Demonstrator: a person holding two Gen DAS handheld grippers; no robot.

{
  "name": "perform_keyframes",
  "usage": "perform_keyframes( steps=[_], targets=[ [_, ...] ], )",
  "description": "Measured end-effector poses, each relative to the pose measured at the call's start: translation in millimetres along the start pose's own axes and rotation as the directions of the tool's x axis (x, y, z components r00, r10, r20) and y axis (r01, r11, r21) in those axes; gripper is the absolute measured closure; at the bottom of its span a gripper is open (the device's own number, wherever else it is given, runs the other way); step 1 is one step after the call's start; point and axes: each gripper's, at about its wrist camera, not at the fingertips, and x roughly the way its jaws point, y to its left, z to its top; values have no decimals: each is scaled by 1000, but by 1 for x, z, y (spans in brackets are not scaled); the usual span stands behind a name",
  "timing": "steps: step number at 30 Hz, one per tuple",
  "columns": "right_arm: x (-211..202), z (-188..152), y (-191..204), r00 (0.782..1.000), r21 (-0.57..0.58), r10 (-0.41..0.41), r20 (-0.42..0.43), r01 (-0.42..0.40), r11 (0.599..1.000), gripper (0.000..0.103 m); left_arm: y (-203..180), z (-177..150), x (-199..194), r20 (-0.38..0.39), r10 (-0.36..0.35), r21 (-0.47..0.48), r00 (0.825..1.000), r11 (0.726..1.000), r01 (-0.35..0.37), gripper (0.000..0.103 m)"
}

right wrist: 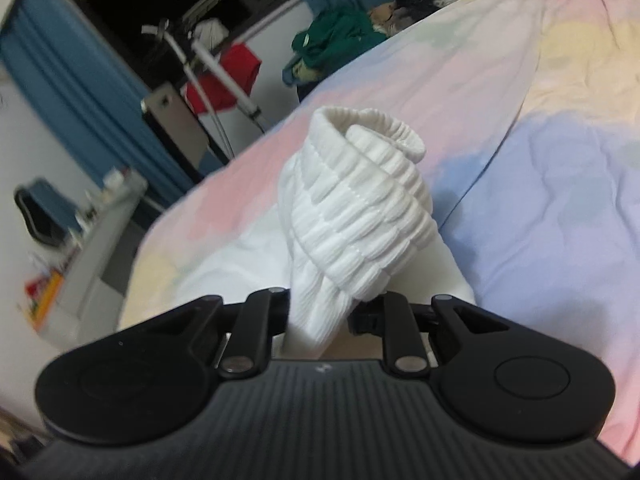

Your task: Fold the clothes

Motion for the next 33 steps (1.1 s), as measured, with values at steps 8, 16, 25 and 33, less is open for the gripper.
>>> perform_keyframes(
  steps=[8,16,25,33],
  targets=[
    [-8,22,-16,979,-133,-23,-204,-4,991,41,-3,1,-9,13,10,13,1000,1000,-10,4],
    [1,10,-65,972,4,39,-234,-39,999,17,-4,3,-11,7,13,-7,1000,1000,-12,4],
    [48,5,-68,935,65,154,-319,-140,988,16,-4,7,-9,-16,3,-30,1000,1000,-3,4],
    [36,5,-65,948,52,127,-293,-117,992,48,-17,18,-39,-38,-108,17,993,994,109,12]
  ],
)
